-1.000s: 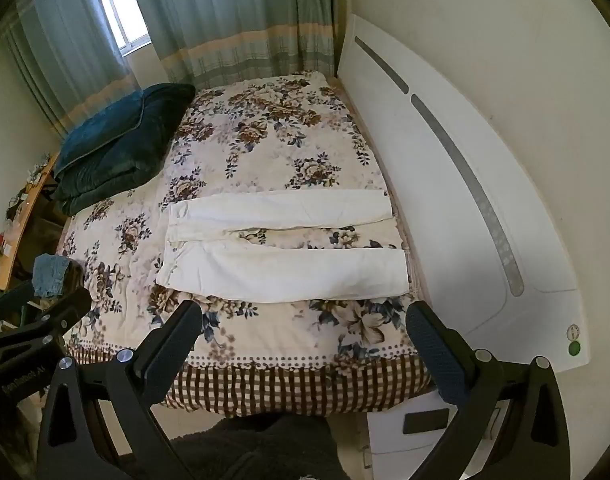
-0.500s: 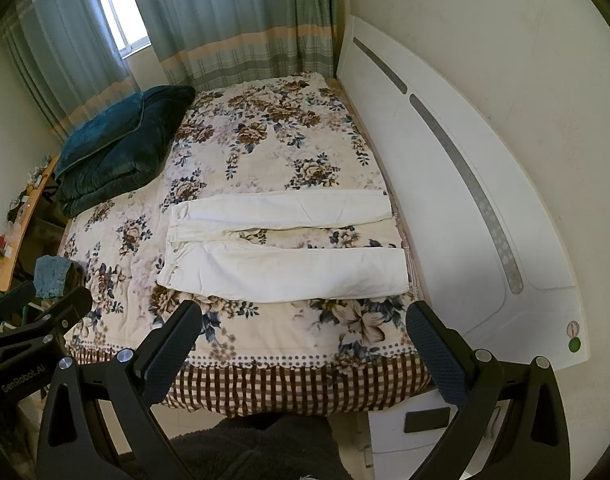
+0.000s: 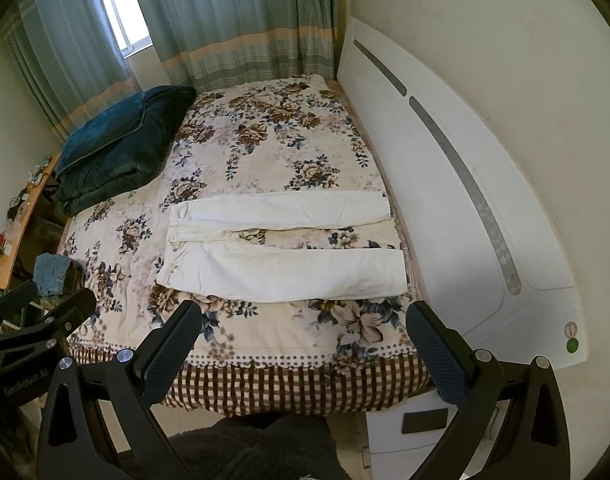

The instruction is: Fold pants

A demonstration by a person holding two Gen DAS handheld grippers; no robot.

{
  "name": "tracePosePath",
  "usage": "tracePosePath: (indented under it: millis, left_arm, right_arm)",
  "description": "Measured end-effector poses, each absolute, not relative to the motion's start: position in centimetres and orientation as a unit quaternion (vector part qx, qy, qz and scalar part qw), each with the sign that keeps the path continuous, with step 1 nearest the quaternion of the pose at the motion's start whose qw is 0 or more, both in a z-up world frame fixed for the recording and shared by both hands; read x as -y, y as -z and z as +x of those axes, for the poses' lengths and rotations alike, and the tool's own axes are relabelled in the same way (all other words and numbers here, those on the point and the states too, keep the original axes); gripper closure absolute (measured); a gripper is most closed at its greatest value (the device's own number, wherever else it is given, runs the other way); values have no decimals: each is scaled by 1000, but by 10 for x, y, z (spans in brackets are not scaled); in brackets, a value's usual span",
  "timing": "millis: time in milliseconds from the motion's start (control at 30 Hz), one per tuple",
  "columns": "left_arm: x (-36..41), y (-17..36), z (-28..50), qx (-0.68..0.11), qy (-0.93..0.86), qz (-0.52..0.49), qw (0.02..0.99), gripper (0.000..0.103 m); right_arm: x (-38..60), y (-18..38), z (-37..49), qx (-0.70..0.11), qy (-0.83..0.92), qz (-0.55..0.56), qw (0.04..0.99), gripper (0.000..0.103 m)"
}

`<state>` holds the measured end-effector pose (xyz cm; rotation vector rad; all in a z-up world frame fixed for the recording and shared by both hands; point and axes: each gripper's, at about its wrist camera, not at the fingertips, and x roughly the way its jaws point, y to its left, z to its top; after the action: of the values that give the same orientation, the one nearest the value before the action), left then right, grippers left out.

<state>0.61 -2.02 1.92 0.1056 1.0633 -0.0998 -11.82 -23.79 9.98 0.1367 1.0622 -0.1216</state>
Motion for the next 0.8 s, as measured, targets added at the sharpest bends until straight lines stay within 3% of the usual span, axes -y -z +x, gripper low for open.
tracePosePath:
  millis: [800]
  left_arm:
    - [17,-23,4,-494,49,43,867,0]
  right_arm:
    - [257,-130,-107,-498,58,65,863,0]
